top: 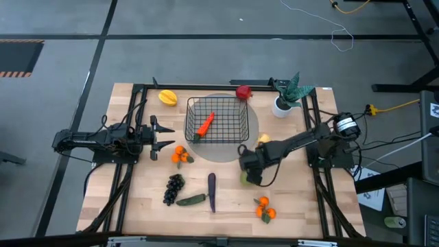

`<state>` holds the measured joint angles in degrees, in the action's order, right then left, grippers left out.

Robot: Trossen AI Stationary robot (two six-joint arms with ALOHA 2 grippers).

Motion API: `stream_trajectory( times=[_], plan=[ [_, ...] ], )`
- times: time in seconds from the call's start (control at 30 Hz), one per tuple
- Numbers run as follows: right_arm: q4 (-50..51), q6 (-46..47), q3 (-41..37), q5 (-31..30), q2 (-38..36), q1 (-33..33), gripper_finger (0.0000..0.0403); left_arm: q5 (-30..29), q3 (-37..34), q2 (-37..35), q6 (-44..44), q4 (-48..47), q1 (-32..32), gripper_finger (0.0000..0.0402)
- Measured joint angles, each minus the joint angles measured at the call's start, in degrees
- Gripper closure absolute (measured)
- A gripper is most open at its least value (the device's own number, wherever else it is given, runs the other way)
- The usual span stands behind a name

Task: Build produce basket
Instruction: Put the yellow pear into the wire basket

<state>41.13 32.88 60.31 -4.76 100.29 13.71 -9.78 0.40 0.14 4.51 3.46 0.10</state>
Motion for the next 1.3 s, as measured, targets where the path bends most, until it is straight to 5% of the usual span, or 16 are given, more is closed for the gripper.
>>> stream_trajectory(
  times=[0.23,0.63,0.77,0.93,1.3],
  plan=[
    [0.9,-1.5,1.0,-0.1,0.0,-2.2,0.0262,0.0,0.0,0.0,0.0,0.0,0.0,0.0207],
    [33.3,9.0,1.0,1.9,-1.9,0.5,0.0262,0.0,0.0,0.0,0.0,0.0,0.0,0.0207],
    [39.2,14.4,1.0,-2.4,-5.3,1.2,0.0262,0.0,0.0,0.0,0.0,0.0,0.0,0.0207],
    [36.5,17.4,0.6,-9.6,-7.1,0.4,0.0262,0.0,0.0,0.0,0.0,0.0,0.0,0.0207],
    [11.5,10.0,-6.1,-4.9,-7.1,-2.6,0.0262,0.0,0.0,0.0,0.0,0.0,0.0,0.0207]
  ],
)
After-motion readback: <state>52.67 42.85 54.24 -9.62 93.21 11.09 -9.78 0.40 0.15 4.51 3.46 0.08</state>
